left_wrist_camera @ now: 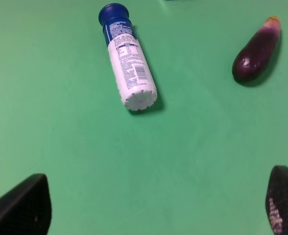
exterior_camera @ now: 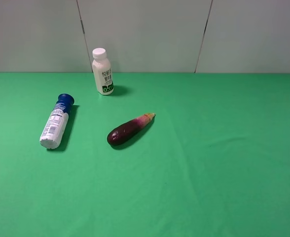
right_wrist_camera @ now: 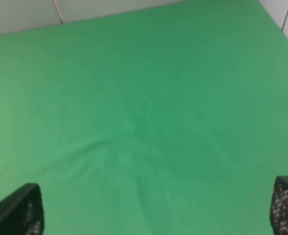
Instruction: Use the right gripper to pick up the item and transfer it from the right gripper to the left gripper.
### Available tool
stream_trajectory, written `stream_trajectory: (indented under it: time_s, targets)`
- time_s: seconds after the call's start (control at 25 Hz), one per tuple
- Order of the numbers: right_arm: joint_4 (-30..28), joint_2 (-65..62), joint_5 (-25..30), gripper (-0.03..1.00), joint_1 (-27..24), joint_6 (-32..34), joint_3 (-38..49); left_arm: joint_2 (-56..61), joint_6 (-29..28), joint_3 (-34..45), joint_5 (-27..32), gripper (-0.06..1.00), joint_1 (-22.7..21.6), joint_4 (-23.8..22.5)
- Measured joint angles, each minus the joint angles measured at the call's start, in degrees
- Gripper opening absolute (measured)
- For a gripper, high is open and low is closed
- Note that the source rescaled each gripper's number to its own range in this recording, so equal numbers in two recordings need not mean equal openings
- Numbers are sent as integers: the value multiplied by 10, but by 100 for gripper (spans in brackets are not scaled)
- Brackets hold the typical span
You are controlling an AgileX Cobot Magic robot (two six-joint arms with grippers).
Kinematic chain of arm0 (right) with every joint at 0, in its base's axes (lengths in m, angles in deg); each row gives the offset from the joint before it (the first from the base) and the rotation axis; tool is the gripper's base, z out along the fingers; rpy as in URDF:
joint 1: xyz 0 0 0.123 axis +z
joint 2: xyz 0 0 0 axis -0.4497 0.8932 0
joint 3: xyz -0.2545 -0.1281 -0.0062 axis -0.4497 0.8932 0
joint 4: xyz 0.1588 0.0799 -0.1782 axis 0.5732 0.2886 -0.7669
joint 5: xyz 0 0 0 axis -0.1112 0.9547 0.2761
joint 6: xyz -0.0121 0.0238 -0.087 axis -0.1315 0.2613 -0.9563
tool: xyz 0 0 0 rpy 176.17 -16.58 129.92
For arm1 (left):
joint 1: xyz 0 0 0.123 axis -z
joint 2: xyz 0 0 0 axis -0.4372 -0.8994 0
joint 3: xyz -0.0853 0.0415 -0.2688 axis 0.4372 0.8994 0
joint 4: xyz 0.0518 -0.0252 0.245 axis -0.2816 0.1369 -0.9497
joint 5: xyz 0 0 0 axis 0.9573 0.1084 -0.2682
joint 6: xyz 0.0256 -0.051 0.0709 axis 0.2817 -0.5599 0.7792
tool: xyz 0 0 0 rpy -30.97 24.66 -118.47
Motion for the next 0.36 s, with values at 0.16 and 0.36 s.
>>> stream_trajectory:
  time_s: [0.16, 0.36]
  targets:
    - [0, 0, 0, 100, 0, 0, 0, 0, 1, 0, 0, 90, -22, 0]
    - [0, 0, 0, 100, 0, 0, 0, 0, 3, 0, 0, 90, -28, 0]
